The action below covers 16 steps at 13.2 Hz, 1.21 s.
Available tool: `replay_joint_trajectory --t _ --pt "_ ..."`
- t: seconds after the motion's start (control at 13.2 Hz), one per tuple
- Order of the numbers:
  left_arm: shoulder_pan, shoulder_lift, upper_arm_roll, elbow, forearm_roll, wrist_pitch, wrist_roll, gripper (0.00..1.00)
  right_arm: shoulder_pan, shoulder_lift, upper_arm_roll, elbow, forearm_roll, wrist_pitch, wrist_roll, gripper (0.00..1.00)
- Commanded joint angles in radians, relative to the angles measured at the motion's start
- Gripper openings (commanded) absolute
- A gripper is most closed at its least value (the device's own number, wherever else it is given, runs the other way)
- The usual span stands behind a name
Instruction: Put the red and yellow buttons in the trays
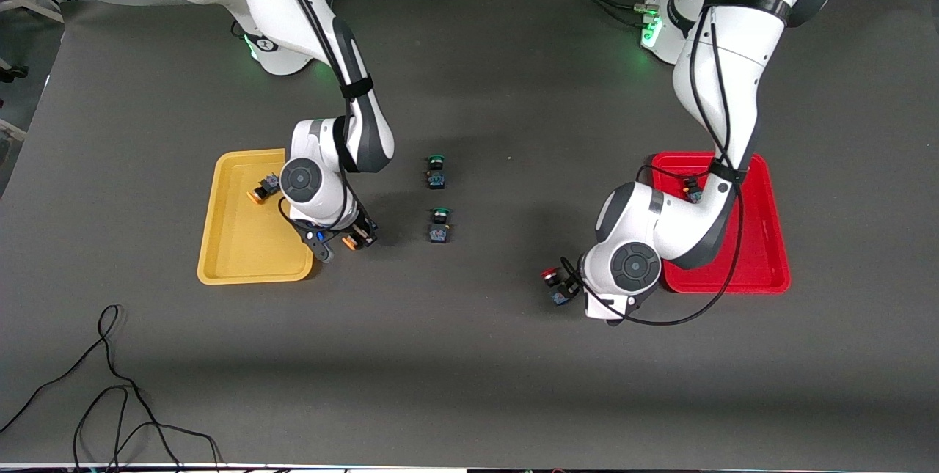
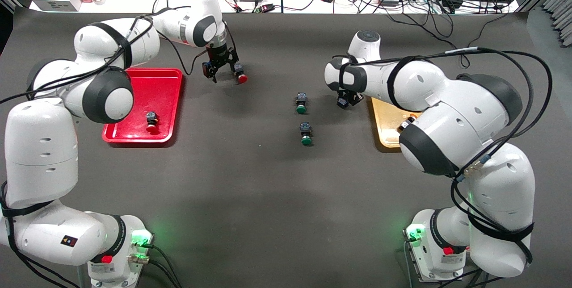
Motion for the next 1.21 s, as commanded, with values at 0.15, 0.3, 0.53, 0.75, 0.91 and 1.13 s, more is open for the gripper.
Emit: replay_joint_trajectory --t 0.15,0.3,0.53,0.75,0.91,1.13 --pt "-0.034 0.044 0.006 0.094 -0.012 -0.010 -0.118 0.99 -0.022 -0.118 -0.102 0.017 0.019 -0.176 -0.146 0.02" --pt "-0.046 0.056 0.006 0.117 -0.012 0.031 -0.171 1.00 -0.023 -0.152 -0.207 0.017 -0.016 -0.253 -0.276 0.03" --pt "-0.048 0.076 -0.006 0.123 -0.015 0.102 -0.202 0.99 -0.063 -0.152 -0.278 0.006 -0.023 -0.287 -0.453 0.04" --pt "-0.050 0.101 -0.006 0.122 -0.008 0.154 -0.187 0.98 -0.256 -0.152 -0.203 -0.012 -0.021 -0.297 -0.628 0.05" --pt "-0.051 0.111 -0.006 0.119 -0.005 0.169 -0.186 0.47 -0.371 -0.149 -0.111 -0.018 -0.023 -0.284 -0.659 0.06" --pt "-0.050 0.119 -0.006 0.111 0.009 0.171 -0.109 0.00 -0.498 -0.147 0.058 -0.040 -0.024 -0.200 -0.642 0.06"
